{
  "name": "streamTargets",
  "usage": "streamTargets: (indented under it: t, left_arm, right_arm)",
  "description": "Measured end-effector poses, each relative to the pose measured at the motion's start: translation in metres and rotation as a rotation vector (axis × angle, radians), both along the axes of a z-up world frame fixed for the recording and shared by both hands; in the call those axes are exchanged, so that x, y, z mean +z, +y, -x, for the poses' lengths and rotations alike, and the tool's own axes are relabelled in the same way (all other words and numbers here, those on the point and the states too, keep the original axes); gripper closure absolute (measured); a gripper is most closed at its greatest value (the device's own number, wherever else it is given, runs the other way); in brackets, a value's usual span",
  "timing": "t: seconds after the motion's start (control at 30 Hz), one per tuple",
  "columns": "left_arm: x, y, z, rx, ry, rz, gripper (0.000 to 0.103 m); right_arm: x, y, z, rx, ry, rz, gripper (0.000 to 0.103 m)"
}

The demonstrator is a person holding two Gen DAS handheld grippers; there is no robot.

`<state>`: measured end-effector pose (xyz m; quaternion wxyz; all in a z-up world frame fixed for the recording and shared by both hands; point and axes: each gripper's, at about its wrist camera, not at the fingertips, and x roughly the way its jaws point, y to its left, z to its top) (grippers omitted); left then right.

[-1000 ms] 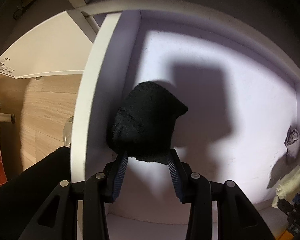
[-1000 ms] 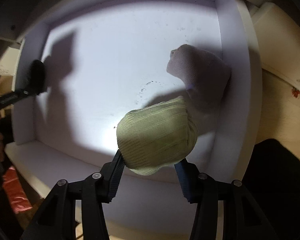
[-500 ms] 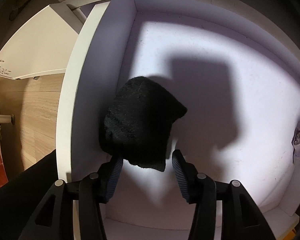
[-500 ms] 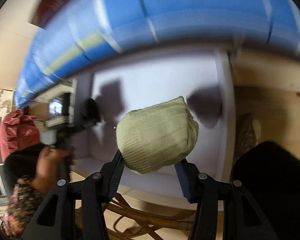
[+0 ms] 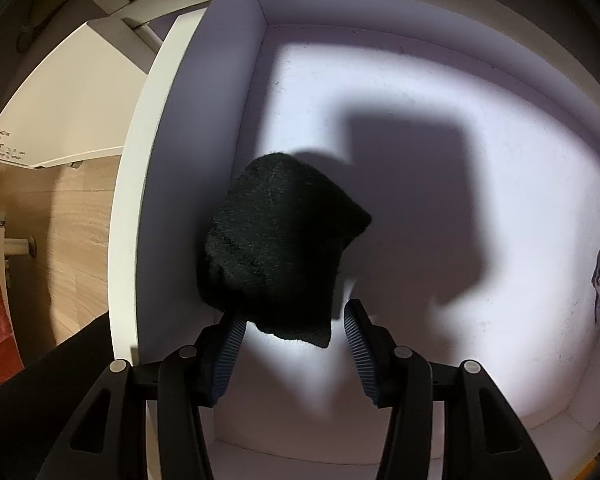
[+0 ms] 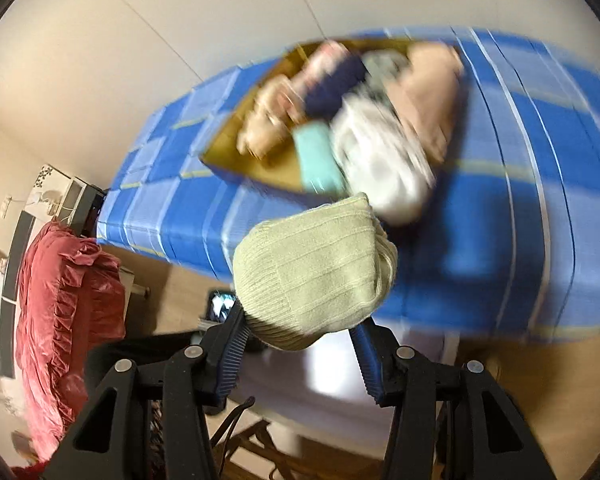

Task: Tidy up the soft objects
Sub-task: 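Carry the pale green knit into the gold box with the right gripper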

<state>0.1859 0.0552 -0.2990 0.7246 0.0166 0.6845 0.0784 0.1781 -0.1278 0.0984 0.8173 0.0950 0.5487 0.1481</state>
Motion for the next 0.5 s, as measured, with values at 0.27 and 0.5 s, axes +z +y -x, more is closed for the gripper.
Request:
streamTargets:
  t: [0.27,0.5]
  left_arm:
    - [-0.001,-0.005,0.003,-0.001,0.003,0.001,0.052]
    - [0.002,-0.004,0.003,-0.001,0.002,0.006,0.052]
  right_arm:
    - [-0.002,0.037,-0.081,-0.004,0.017,0.032,0.052]
    - [-0.038,0.049,-0.128,-0.097,0.089,-0.011,0.052]
